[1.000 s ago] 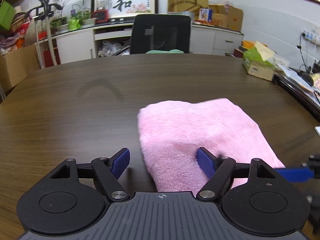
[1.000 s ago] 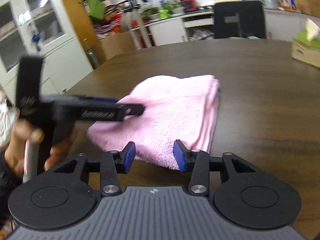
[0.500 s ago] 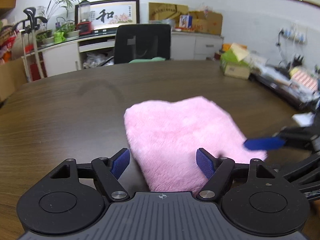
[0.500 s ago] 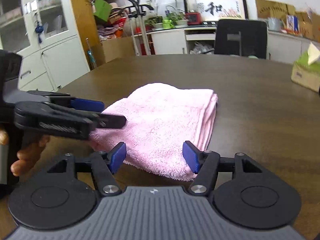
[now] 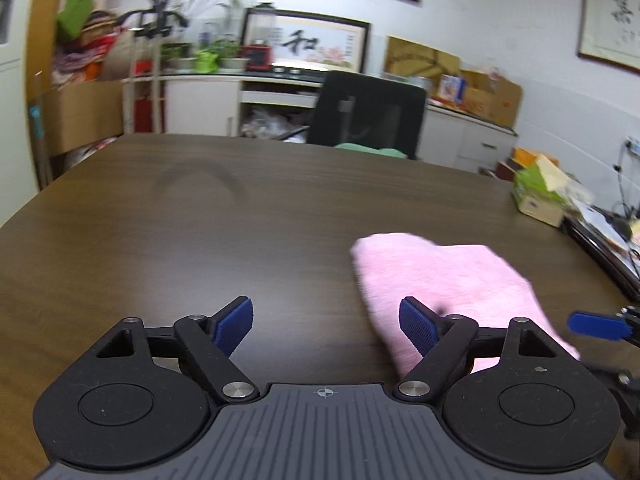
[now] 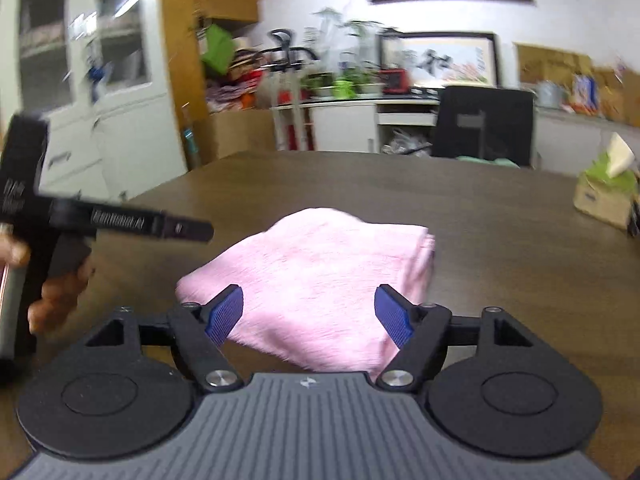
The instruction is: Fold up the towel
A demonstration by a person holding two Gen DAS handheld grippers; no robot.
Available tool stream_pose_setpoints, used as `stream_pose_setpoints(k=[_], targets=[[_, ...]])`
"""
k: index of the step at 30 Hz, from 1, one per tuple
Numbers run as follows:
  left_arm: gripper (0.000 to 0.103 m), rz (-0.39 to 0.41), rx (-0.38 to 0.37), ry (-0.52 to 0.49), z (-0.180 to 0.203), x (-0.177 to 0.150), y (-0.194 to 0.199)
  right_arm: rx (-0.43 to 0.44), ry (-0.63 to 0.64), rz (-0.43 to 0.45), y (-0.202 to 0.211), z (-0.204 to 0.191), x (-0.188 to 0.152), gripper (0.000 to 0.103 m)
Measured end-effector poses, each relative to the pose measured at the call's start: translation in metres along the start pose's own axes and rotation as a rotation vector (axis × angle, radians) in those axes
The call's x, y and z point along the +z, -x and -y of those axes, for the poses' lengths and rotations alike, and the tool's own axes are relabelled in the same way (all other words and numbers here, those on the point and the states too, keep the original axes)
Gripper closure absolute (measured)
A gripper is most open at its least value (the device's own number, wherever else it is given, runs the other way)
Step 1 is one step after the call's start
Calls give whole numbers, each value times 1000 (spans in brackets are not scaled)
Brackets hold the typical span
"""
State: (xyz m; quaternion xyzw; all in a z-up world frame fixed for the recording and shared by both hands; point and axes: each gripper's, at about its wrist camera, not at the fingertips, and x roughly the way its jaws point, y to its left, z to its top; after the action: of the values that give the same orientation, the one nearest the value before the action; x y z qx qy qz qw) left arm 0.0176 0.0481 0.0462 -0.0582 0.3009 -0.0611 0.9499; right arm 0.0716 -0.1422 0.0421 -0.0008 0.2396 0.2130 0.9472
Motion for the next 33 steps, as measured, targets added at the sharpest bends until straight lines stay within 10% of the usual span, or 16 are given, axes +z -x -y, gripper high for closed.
stream_pose_setpoints(k=[11, 21, 33], targets=[[19, -15, 31, 26, -8, -10, 9, -274, -141, 26, 8, 28, 1, 17], [16, -15, 40, 12, -1, -11, 8, -135, 162, -28, -20, -37, -4, 17], [11, -23, 39, 82, -16, -9, 8, -158, 103, -222, -105, -19, 31, 13]])
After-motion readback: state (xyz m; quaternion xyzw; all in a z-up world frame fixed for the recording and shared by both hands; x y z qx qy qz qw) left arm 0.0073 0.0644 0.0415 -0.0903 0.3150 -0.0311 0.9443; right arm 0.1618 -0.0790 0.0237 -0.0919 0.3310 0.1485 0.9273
